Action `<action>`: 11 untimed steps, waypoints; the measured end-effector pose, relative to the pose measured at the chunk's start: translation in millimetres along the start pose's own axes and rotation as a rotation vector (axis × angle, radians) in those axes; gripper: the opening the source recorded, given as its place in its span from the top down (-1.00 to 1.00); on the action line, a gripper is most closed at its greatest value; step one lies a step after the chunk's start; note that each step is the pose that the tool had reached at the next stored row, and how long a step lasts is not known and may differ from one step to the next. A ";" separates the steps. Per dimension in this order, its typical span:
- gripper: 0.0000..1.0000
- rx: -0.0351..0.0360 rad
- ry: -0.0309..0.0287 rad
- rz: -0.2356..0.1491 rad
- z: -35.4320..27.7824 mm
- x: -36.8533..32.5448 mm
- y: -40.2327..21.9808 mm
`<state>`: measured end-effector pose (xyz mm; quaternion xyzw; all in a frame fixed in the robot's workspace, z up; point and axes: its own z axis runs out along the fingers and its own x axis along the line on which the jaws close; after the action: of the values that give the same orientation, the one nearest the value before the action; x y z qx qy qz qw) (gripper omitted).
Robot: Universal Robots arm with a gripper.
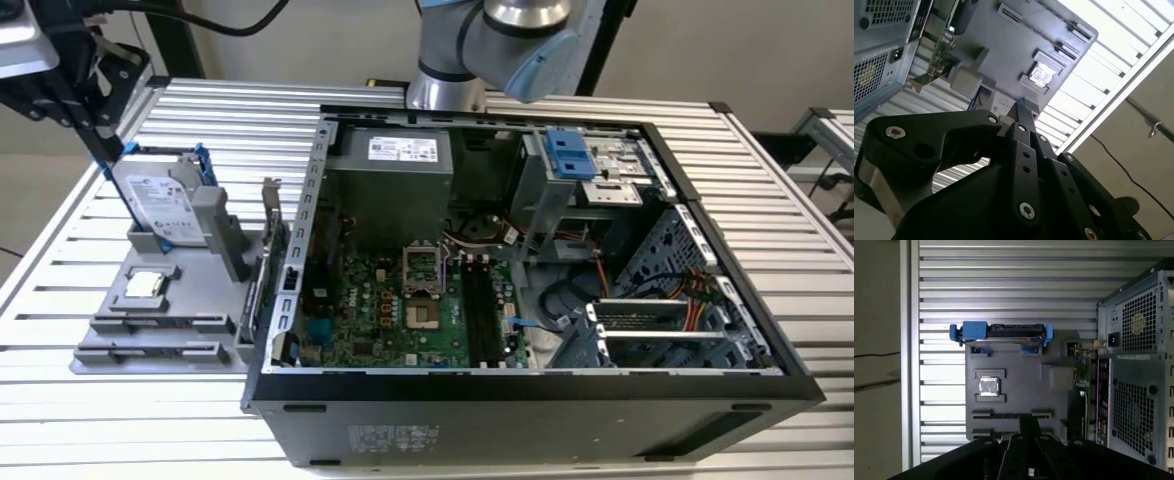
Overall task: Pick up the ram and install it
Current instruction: 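Reach for the ram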
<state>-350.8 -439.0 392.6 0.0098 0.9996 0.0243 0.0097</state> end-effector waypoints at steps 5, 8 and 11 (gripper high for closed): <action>1.00 0.0000 0.0000 0.000 -0.1 0.6 -3.2; 1.00 0.0000 0.0000 0.000 -0.2 0.9 -5.1; 1.00 0.0000 0.0000 0.000 -0.4 1.3 -6.9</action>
<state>-352.2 -445.9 392.6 0.0098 0.9996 0.0243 0.0097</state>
